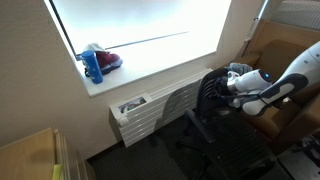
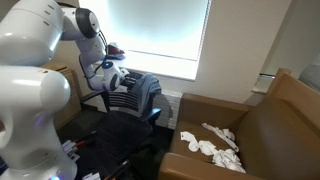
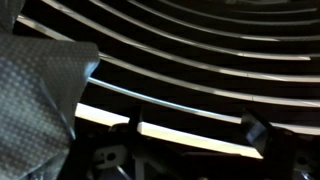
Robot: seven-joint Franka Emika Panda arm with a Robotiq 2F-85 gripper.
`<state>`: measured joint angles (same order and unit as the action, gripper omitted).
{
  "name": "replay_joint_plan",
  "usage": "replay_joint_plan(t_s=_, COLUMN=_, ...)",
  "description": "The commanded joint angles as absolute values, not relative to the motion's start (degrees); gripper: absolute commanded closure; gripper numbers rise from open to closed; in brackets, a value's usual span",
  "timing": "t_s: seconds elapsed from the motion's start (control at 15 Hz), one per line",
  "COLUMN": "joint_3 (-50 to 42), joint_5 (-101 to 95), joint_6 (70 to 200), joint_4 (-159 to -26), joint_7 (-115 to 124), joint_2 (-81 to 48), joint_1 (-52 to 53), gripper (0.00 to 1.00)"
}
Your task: Turn the black chair anticlockwise and then push it backward
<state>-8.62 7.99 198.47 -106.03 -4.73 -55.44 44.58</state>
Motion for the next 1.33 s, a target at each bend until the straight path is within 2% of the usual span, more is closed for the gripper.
replay_joint_plan(t_s=0.0, joint_3=-13.3, joint_5=10.4, joint_6=198.5, joint_4=-92.9, joint_7=-4.0, joint_2=-65.1, joint_1=47.0, gripper=0.00)
replay_joint_plan(t_s=0.13, joint_3=-14.8, joint_5=11.4, joint_6=198.4, joint_4=-90.6, joint_7=-3.7, joint_2=-67.3, joint_1=47.9, gripper=0.00)
replay_joint_plan(t_s=0.2, joint_3=-12.8, joint_5=9.8, joint_6=198.4, joint_4=-96.5, joint_7=-4.3, joint_2=-61.8, joint_1=46.9, gripper=0.00)
replay_joint_plan(t_s=0.33, joint_3=-14.0, joint_5=10.2, joint_6=198.5, joint_4=-93.1, joint_7=-4.4, joint_2=-64.3, joint_1=47.5, gripper=0.00)
replay_joint_plan(t_s=0.6, joint_3=-7.7, joint_5=3.2, joint_6=186.8, joint_4=-102.3, joint_7=-5.7, joint_2=-51.9, joint_1=42.2, gripper=0.00)
replay_joint_plan(t_s=0.87, joint_3=-5.4, joint_5=0.7, joint_6=174.8, joint_4=-107.7, joint_7=-3.5, joint_2=-41.6, joint_1=38.9, gripper=0.00)
replay_joint_plan(t_s=1.27, joint_3=-7.4, joint_5=-6.6, joint_6=158.1, joint_4=-113.9, joint_7=3.9, joint_2=-32.2, joint_1=35.6, gripper=0.00)
